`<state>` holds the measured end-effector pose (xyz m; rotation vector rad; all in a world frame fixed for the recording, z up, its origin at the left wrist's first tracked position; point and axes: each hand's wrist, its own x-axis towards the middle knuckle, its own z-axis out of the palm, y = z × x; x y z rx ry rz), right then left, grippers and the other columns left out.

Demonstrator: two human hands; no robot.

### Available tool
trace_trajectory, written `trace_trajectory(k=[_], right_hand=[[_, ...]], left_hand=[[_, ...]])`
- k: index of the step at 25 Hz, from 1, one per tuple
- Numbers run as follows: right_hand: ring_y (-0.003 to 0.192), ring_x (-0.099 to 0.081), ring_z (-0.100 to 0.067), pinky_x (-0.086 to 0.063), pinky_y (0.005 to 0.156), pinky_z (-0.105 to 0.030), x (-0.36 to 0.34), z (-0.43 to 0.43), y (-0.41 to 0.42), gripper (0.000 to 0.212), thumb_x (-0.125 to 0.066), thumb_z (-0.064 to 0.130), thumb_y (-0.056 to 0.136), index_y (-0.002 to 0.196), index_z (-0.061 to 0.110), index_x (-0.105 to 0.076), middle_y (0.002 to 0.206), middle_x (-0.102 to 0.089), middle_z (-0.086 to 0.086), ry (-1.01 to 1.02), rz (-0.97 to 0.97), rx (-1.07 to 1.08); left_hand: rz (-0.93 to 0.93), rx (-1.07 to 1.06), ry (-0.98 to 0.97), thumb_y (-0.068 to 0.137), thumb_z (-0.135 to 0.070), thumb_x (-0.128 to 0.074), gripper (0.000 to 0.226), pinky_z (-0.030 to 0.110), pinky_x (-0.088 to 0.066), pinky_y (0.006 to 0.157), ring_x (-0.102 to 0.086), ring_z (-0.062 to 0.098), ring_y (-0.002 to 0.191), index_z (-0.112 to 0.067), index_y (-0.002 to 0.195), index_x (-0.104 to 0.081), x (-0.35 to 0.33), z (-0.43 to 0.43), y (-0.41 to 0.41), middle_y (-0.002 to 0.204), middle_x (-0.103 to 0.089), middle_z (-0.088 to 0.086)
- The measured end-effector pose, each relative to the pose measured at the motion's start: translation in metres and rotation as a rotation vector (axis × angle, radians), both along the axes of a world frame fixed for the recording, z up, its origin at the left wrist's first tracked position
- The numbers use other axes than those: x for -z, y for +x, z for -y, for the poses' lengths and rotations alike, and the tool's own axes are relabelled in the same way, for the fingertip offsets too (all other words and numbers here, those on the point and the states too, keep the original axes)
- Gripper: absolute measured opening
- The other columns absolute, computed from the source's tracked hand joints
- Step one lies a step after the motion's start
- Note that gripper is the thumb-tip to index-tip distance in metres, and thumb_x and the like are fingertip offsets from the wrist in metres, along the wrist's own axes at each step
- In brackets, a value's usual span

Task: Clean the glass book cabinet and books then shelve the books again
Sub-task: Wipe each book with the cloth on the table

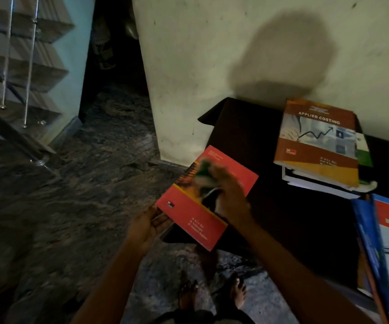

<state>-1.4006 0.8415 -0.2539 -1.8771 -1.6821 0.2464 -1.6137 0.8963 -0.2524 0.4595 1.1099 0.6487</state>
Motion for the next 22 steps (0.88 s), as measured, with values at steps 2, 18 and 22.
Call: trace_trajectory(k=[2,18,22], right_hand=[[0.124,-0.046,-0.029,-0.043,0.101,-0.037,0.004,0.005,0.05,0.053,-0.044,-0.009,0.088,0.138,0.007,-0.042,0.14,-0.042,-0.018,-0.047,-0.081,0.284],[0.124,-0.045,-0.004,-0.038,0.103,-0.022,-0.055,0.072,-0.017,0.068,-0.041,-0.005,0.072,0.136,0.019,-0.046,0.136,-0.045,-0.004,0.119,-0.412,0.012],[0.105,-0.054,0.006,-0.044,0.083,-0.007,-0.126,0.075,0.008,0.06,-0.04,-0.002,0.079,0.135,0.022,-0.037,0.129,-0.048,0.006,0.259,-0.442,0.131]], left_hand=[[-0.026,0.007,0.01,0.098,-0.007,-0.043,0.017,0.027,-0.058,0.054,-0.07,0.015,0.062,-0.007,0.1,-0.059,-0.001,0.002,0.002,0.073,-0.072,0.004],[0.066,-0.053,0.242,0.092,-0.001,-0.049,0.014,0.02,-0.055,0.053,-0.066,0.011,0.062,-0.009,0.095,-0.06,-0.05,0.003,0.027,0.068,-0.072,-0.002],[-0.134,0.004,0.915,0.086,0.003,-0.056,0.03,0.011,-0.049,0.065,-0.063,-0.008,0.069,-0.023,0.095,-0.067,-0.089,0.002,0.03,0.075,-0.07,-0.016]])
